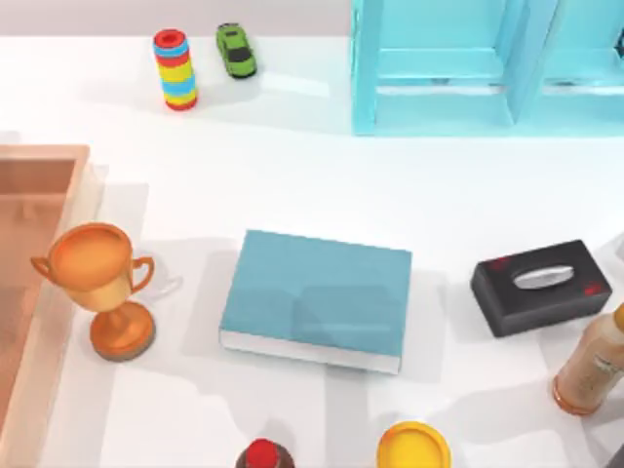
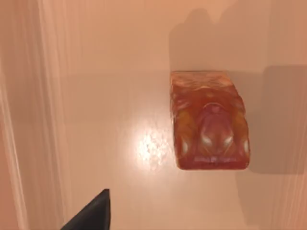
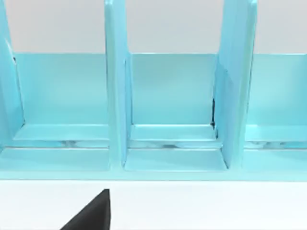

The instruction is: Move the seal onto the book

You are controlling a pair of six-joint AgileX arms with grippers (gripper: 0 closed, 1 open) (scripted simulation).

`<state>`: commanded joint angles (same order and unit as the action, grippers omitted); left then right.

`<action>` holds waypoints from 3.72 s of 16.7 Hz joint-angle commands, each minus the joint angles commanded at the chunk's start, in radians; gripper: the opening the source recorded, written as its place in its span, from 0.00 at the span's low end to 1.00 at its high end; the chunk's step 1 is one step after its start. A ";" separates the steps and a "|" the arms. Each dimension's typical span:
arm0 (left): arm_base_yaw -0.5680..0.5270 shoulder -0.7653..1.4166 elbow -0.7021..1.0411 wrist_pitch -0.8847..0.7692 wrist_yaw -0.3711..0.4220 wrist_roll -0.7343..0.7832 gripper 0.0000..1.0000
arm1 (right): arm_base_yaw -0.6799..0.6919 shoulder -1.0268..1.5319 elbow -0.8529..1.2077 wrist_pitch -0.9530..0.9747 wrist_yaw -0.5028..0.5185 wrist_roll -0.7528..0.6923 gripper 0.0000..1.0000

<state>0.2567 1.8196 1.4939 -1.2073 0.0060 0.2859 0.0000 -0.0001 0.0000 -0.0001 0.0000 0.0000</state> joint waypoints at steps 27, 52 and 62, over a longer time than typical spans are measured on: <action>0.012 0.149 -0.229 0.345 -0.002 0.009 0.70 | 0.000 0.000 0.000 0.000 0.000 0.000 1.00; -0.069 0.116 -0.062 0.340 -0.067 -0.111 0.00 | 0.000 0.000 0.000 0.000 0.000 0.000 1.00; -0.351 0.035 0.178 -0.005 -0.060 -0.341 0.00 | 0.000 0.000 0.000 0.000 0.000 0.000 1.00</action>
<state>-0.0942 1.8548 1.6724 -1.2124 -0.0545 -0.0549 0.0000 -0.0001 0.0000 -0.0001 0.0000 0.0000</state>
